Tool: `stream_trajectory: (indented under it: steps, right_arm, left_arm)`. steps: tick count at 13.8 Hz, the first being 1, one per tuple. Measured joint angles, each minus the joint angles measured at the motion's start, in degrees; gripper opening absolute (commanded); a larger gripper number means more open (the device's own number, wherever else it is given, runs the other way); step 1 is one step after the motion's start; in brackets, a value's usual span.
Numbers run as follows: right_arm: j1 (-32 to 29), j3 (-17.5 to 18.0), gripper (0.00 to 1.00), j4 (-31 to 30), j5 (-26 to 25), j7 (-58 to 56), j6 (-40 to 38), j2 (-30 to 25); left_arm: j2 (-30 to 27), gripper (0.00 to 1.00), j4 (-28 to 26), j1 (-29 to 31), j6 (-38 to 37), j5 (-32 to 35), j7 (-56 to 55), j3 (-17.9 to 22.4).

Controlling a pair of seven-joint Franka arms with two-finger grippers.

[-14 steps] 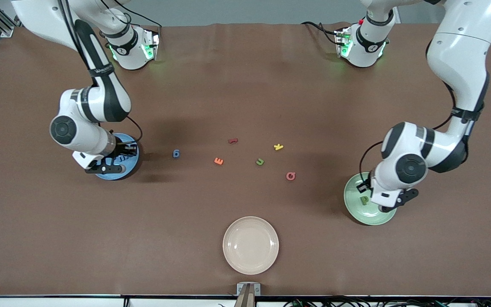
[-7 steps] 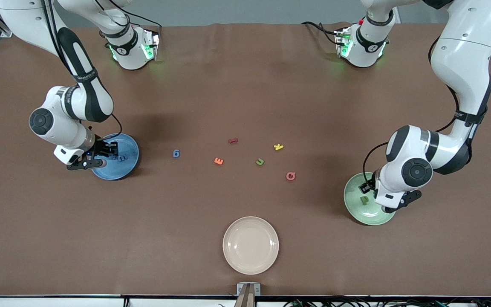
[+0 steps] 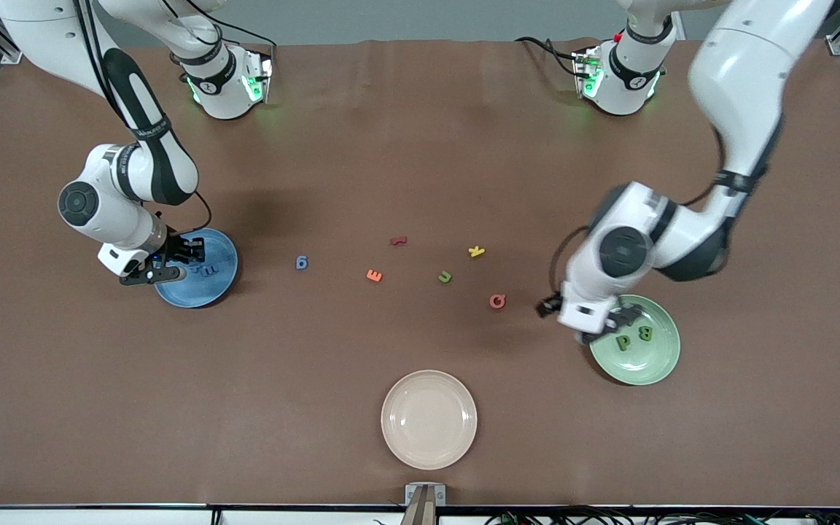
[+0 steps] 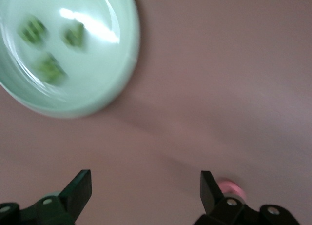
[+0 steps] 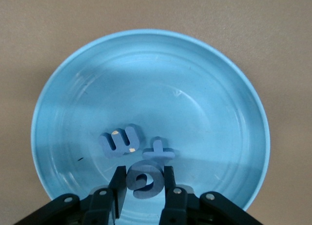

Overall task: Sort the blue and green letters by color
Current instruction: 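Grasp the blue g with the right gripper while the left gripper grasps green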

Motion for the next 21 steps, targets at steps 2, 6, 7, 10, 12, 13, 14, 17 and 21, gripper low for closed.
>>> stream_trajectory:
  steps: [2,6,7,10,12,13,14,17,21]
  right_arm:
    - [-0.08,0.0,0.33,-0.48,0.0,0.0,0.0,0.0]
    - [-0.13,0.01,0.97,-0.72,0.0,-0.01,0.0,-0.02]
    - [-0.14,0.03,0.98,-0.74,0.0,-0.01,0.0,-0.05]
    - [0.0,0.42,0.98,-0.74,0.0,0.16,-0.02,-0.43]
    - [1.37,0.94,0.98,-0.74,0.0,3.09,-0.12,-0.85]
    - [2.95,1.11,0.98,-0.74,0.0,6.12,-0.36,-1.0]
    - [4.93,1.22,0.98,-0.73,0.0,9.45,-0.66,-1.09]
    - [11.21,1.58,0.98,-0.64,0.07,18.54,-0.79,-1.12]
    - [18.39,1.76,0.98,0.56,0.15,28.81,-0.73,-1.04]
  left_arm:
    - [1.86,0.9,1.93,-6.67,0.03,0.02,-8.58,0.1]
    - [6.01,0.83,4.63,-14.58,2.2,0.02,-20.52,1.11]
    - [7.16,0.8,5.07,-15.94,3.34,0.02,-23.06,1.54]
    - [10.3,0.75,5.85,-19.65,6.21,0.02,-28.36,3.68]
    - [11.91,0.7,6.01,-21.41,8.49,0.02,-30.98,4.83]
    - [12.52,0.68,6.11,-22.0,9.16,0.02,-31.7,5.23]
    - [12.95,0.67,6.23,-22.26,9.52,0.02,-32.12,5.35]
    - [13.28,0.67,6.51,-22.32,9.76,0.02,-32.46,5.66]
    - [13.32,0.64,7.21,-22.29,10.1,0.02,-32.46,6.77]
